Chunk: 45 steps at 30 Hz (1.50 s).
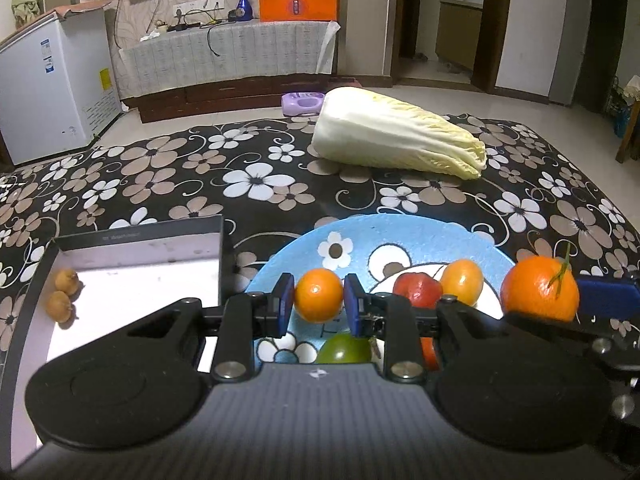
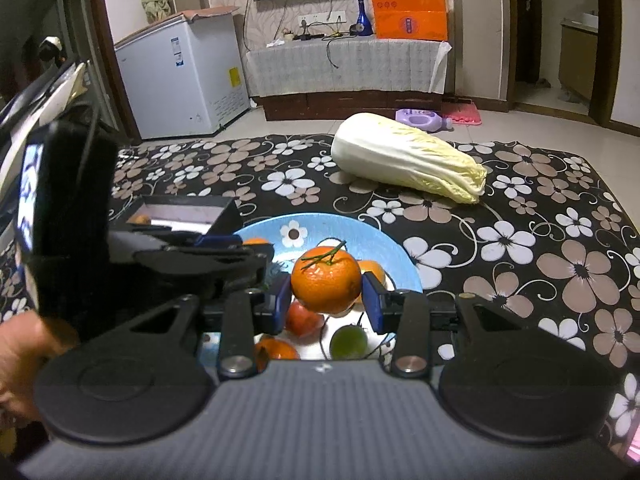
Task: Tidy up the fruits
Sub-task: 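Carry both tangerines in both grippers over the blue plate, then open the left gripper to drop its tangerine while the right gripper releases its tangerine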
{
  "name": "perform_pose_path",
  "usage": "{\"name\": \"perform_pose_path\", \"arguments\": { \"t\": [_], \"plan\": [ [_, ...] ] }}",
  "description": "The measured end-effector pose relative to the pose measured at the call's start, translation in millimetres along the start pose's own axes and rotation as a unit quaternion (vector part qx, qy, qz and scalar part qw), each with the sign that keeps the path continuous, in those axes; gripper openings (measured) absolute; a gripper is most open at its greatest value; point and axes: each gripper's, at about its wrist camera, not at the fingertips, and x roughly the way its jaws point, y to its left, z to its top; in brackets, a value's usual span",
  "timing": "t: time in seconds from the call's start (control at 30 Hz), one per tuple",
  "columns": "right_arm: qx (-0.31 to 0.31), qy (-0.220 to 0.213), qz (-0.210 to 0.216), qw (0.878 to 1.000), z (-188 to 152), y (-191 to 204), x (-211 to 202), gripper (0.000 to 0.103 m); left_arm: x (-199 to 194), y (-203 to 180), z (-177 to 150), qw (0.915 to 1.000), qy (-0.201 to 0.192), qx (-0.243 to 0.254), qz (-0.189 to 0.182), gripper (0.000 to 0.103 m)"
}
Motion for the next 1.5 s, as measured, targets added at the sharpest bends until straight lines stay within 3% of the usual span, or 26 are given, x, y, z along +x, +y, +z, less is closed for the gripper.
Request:
{"name": "perform_pose_path", "arguments": {
  "t": [1.03, 1.5],
  "plan": [
    [-0.015, 0.023, 0.003, 1.0, -2.7, 5.3, 19.4, 0.041, -12.3, 11.2, 0.2, 1.0, -0.005, 0.007, -0.001, 0.033],
    [-0.019, 0.039, -0.003, 0.999, -3.9, 9.7, 35.9, 0.041, -21.3, 33.3, 1.6, 0.999, -0.014, 0.008, 0.041, 0.032]
  ]
}}
